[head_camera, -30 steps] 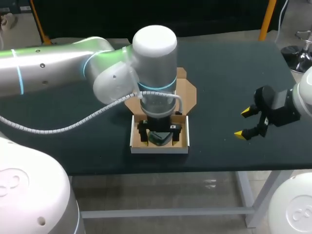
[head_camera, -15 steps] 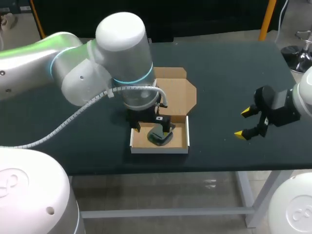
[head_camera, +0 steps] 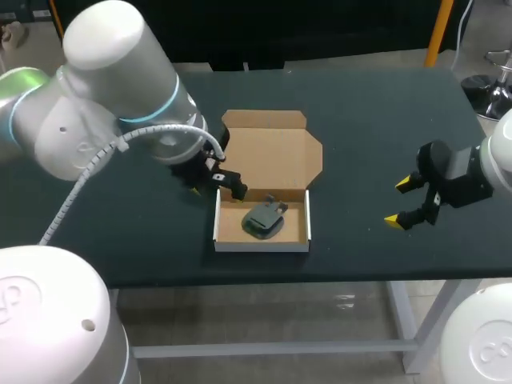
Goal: Assemble the packaging by folding the flat box into shape, placing the metal phone stand inside, and closing the box properly
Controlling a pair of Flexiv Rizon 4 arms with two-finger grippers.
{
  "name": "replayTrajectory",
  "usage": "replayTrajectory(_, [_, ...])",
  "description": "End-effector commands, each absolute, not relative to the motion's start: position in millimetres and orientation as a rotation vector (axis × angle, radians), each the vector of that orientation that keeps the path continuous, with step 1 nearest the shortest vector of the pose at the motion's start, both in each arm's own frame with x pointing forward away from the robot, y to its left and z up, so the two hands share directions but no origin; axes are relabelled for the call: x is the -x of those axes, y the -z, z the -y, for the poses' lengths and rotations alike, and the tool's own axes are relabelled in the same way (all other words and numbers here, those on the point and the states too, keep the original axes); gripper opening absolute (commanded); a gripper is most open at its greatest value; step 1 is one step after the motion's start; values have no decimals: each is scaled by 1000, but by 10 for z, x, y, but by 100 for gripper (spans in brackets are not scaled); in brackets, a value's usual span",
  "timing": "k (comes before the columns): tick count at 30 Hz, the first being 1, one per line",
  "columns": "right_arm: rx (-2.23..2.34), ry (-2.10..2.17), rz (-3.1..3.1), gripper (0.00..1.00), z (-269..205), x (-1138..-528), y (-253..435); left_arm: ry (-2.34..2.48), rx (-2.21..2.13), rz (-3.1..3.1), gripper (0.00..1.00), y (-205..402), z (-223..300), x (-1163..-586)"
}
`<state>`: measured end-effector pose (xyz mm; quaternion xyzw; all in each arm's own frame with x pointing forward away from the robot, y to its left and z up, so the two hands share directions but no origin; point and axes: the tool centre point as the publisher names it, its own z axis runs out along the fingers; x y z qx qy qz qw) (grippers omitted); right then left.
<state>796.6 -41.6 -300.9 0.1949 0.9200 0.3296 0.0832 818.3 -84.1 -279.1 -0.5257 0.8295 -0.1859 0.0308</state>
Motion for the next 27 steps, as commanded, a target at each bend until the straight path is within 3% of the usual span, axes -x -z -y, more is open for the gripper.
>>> replayTrajectory(1, [-571, -982, -2756, 100, 429, -7991, 2974, 683, 1584, -2604, 100, 2740, 683, -8221])
replayTrajectory(27, [-382, -778, -3034, 100, 124, -8876, 2455, 991, 1234, -2774, 100, 2844, 155, -8922])
